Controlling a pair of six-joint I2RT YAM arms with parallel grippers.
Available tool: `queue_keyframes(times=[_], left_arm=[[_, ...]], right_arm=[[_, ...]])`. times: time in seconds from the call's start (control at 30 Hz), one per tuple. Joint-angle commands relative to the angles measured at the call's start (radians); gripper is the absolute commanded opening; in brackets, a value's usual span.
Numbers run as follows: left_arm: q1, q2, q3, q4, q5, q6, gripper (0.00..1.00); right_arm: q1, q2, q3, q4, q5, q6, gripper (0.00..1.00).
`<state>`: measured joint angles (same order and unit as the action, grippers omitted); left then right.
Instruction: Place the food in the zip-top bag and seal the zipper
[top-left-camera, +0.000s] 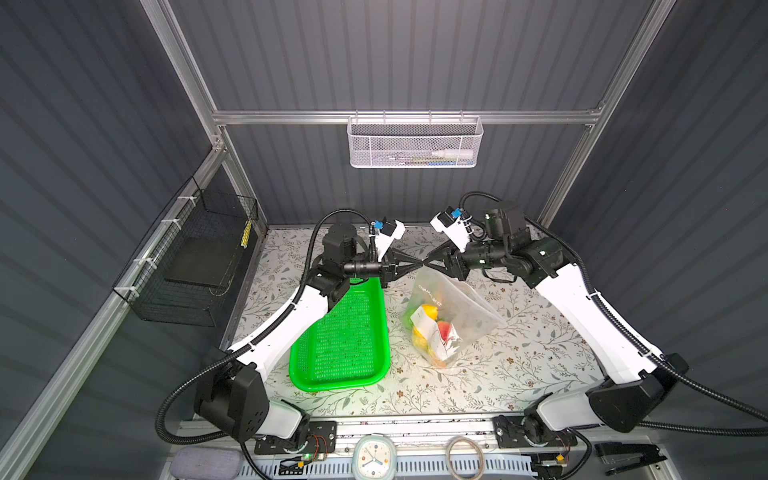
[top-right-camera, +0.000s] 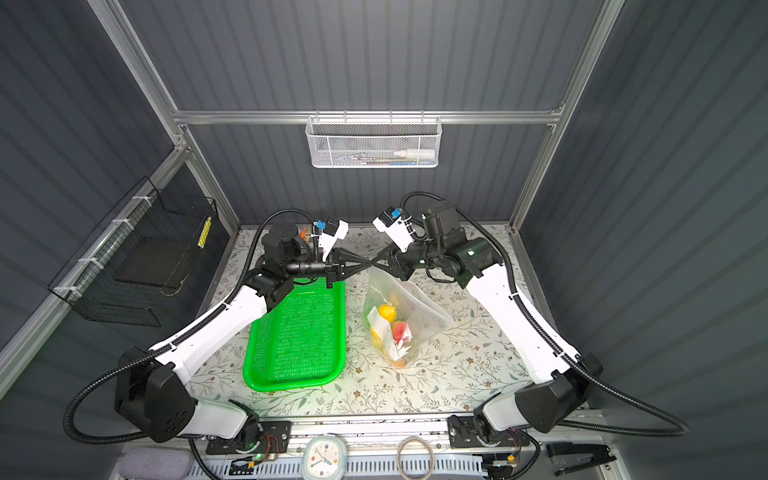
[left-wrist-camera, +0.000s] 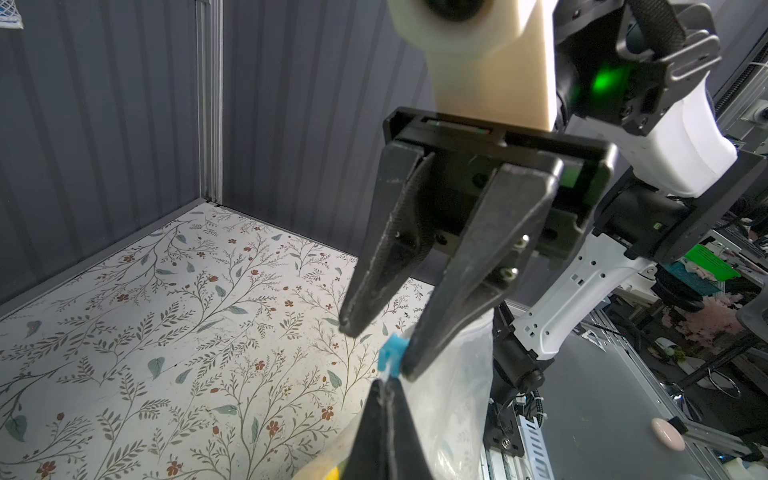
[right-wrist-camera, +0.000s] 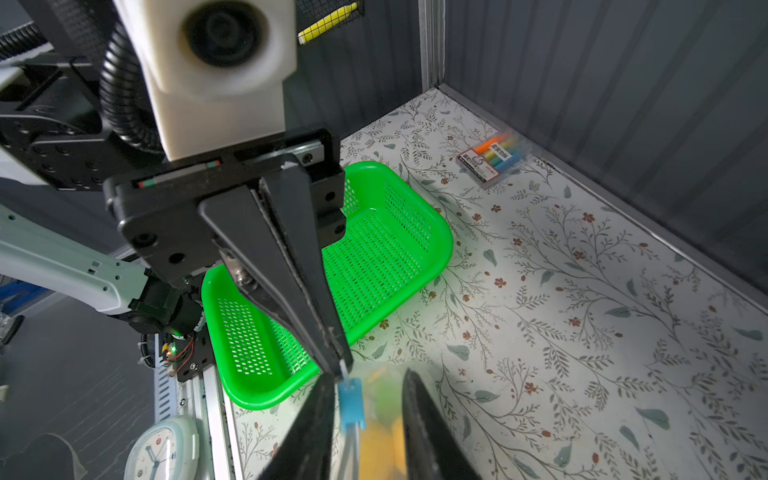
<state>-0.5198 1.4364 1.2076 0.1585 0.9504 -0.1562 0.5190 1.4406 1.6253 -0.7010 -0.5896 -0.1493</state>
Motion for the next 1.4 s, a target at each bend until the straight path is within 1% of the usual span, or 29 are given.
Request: queue_keyframes(times=[0.0,0.07,0.17,0.23,0.37,0.5,0.63,0.73,0.87,1.03,1.17,1.33,1.37], left_arm=[[0.003,0.004,0.031,-0.002,0.004,0.015,0.0],[0.003,0.002,0.031,-0.001,-0.002,0.012,0.0],[0.004,0.002,0.027,0.008,-0.013,0.004,0.0],[0.003,0.002,0.027,0.016,-0.02,-0.003,0.0],[0.003,0.003,0.026,0.026,-0.028,-0.015,0.0],[0.004,0.002,0.026,0.03,-0.032,-0.022,0.0],[0.002,-0.001,0.021,0.033,-0.045,-0.027,0.0],[0.002,-0.008,0.01,0.036,-0.099,-0.032,0.0],[0.003,-0.014,-0.003,0.047,-0.155,-0.041,0.0],[0.003,-0.005,0.003,0.059,-0.17,-0.059,0.0],[0.003,0.005,0.013,0.068,-0.147,-0.072,0.0],[0.002,0.015,-0.002,0.159,-0.034,-0.114,0.0],[0.001,0.019,0.0,0.168,-0.006,-0.121,0.04]], right_arm=[[0.007,-0.009,0.01,0.02,-0.014,0.016,0.23],[0.007,-0.009,0.003,0.017,-0.015,0.017,0.18],[0.009,-0.011,-0.006,0.009,-0.015,0.021,0.18],[0.01,-0.015,-0.019,0.014,-0.012,0.029,0.22],[0.01,-0.023,-0.041,0.024,-0.008,0.04,0.24],[0.01,-0.035,-0.053,0.032,-0.001,0.043,0.13],[0.01,-0.042,-0.058,0.031,-0.001,0.043,0.07],[0.01,-0.053,-0.069,0.031,0.001,0.04,0.05],[0.01,-0.079,-0.105,0.034,0.011,0.038,0.05],[0.01,-0.113,-0.157,0.033,0.018,0.036,0.05],[0.009,-0.134,-0.182,0.036,0.024,0.034,0.05],[0.008,-0.146,-0.185,0.06,0.019,0.022,0.04],[0.006,-0.146,-0.181,0.064,0.017,0.019,0.04]])
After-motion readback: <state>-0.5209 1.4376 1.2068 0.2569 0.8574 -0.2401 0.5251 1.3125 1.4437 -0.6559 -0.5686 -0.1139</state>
